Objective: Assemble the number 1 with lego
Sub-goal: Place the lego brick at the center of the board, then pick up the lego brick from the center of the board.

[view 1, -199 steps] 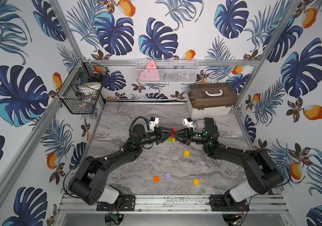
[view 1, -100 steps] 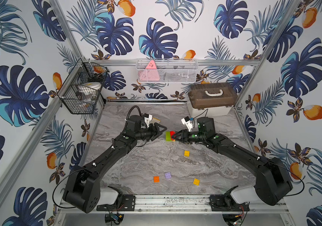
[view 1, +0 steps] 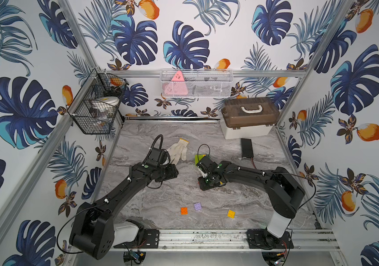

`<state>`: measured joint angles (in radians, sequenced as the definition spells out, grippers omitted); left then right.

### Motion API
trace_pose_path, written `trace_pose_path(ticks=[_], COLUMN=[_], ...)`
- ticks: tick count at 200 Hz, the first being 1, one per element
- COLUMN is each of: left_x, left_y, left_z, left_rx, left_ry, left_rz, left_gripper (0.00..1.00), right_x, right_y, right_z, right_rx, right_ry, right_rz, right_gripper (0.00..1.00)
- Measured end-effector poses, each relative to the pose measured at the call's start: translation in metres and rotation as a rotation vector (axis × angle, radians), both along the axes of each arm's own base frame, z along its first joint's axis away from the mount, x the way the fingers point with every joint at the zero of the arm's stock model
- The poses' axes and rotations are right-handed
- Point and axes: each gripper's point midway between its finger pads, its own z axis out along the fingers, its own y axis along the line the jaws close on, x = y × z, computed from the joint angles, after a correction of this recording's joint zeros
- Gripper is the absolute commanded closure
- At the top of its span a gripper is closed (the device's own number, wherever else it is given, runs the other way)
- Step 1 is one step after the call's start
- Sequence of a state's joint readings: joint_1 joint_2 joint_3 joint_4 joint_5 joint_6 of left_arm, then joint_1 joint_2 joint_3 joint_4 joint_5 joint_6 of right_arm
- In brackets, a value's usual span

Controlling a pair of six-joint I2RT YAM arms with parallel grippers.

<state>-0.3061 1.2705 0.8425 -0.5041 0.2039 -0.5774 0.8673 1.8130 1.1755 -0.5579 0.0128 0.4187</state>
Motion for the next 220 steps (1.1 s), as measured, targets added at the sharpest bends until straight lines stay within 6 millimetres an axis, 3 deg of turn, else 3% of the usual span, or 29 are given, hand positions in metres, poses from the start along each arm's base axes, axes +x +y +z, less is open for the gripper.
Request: trace_pose_path(ticks=[42, 75, 92, 107, 122, 146, 187, 220], left_x=[-0.005, -0.002, -0.002, -0.001, 0.0, 0.001, -0.005, -0.007], left_y=[0.01, 0.015, 0.017, 0.019, 0.02, 0.024, 0.029, 0.026], left_z=[-0.018, -0.02, -0.02, -0.018, -0.014, -0.01, -0.015, -0.014], left_rx=[0.057, 0.076, 0.079, 0.083, 0.09, 0.107, 0.108, 0.094], left_ry=[0.025, 0.015, 0.015, 0.016, 0.012, 0.003, 0.017, 0.014], left_rz=[-0.006, -0.005, 0.001, 0.003, -0.008, -0.017, -0.03, -0.039], left_gripper=[0.38, 0.38, 0.37, 0.36, 0.34, 0.32, 0.28, 0.28], right_x=[0.006, 0.013, 0.007, 0.002, 0.0, -0.022, -0.069, -0.095], right_y=[-0.003, -0.002, -0.004, -0.003, -0.003, -0.009, 0.013, 0.029], right_z=[-0.015, -0.019, -0.009, 0.01, 0.032, 0.043, 0.035, 0.022], right_rx=[-0.094, -0.115, -0.109, -0.069, -0.011, 0.057, 0.059, 0.011], right_ry=[-0.048, -0.078, -0.082, -0.102, -0.127, -0.095, -0.017, 0.021], right_rz=[-0.04, -0.069, -0.071, -0.075, -0.081, -0.071, 0.04, 0.086], right_gripper=[0.68, 0.37, 0.31, 0.3, 0.37, 0.44, 0.25, 0.3])
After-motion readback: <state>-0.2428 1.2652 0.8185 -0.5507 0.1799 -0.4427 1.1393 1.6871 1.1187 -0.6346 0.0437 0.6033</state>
